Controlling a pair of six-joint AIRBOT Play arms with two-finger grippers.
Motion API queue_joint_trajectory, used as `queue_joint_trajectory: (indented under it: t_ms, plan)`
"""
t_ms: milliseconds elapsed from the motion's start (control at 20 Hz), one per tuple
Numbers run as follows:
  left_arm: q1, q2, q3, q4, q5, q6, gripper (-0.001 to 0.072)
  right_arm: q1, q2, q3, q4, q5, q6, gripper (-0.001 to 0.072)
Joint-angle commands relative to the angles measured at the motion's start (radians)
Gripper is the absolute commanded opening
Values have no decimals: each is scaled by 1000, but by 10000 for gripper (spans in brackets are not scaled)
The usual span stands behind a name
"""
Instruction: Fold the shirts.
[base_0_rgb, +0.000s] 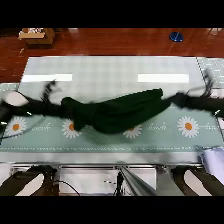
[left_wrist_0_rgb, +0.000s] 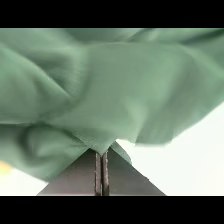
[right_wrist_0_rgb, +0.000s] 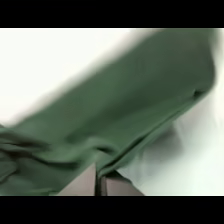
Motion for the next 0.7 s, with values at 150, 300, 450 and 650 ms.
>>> queue_joint_trajectory:
  t_ms: [150, 300, 450, 650]
  plan:
    - [189, 250, 680, -6, 49, 16, 25, -50, 122, 655, 16, 23, 51, 30]
    - [248, 269, 966, -2, 69, 16, 25, -50, 122, 910, 15, -17, 97, 29]
    - [260, 279, 1163, 78, 58, 15, 25, -50, 122, 1103, 16, -11, 153, 29]
    - [260, 334, 1282, 327, -118, -179, 25, -50, 143, 1271, -32, 176, 277, 29]
